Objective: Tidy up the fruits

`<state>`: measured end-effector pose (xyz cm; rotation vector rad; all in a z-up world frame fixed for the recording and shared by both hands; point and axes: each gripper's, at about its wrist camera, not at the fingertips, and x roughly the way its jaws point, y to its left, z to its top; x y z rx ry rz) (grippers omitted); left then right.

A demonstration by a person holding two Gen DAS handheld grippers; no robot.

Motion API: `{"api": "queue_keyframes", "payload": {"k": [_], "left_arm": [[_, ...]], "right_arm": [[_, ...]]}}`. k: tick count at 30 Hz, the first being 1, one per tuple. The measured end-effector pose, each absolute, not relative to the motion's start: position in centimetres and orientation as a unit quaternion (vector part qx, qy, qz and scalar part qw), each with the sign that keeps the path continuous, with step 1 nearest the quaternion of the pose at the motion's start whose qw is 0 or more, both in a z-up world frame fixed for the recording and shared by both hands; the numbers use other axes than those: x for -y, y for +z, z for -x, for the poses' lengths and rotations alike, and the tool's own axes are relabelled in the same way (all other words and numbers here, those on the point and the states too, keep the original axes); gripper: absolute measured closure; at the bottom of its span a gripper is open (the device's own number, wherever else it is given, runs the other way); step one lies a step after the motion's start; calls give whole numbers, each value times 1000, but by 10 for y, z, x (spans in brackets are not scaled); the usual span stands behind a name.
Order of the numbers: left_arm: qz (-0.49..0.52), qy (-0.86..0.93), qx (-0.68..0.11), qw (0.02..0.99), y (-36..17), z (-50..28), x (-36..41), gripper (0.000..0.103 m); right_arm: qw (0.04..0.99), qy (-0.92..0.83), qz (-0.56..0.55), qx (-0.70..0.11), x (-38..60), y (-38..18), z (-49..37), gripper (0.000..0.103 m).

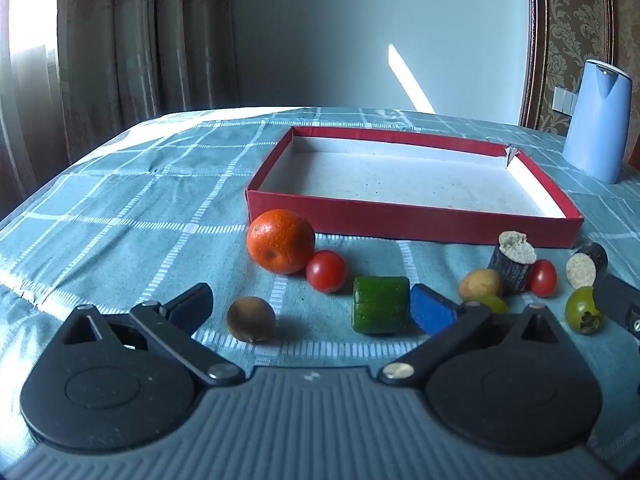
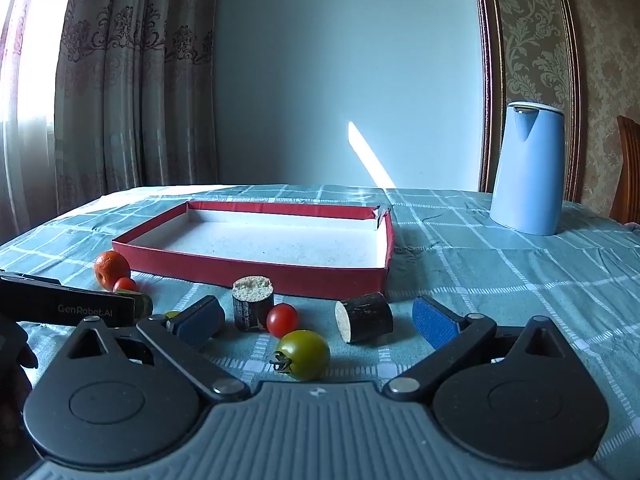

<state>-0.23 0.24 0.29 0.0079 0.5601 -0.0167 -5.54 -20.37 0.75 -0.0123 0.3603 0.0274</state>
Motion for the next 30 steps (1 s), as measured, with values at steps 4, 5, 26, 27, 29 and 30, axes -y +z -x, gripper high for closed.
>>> {"api": "queue_keyframes", "payload": {"k": [4,5,26,27,29,30], "left_arm": [[-4,-7,-274,962,2,3,-3,0],[-5,-6,-273,962,2,3,-2,0],[5,-1,-272,962,3,5,-4,0],[6,-1,-272,962,3,5,-4,0],[6,-1,-272,962,2,5,-4,0],[6,-2,-272,962,2,5,-3,0]], "right_arm": [[983,15,7,-181,203,7,55,0],[983,15,6,-181,203,7,55,0],[981,37,-41,-187,217,7,53,0],[980,40,-48,-191,220,7,52,0],[977,47,-54,-200,225,7,50,0],[976,45,-56,-205,227,7,49,0]]}}
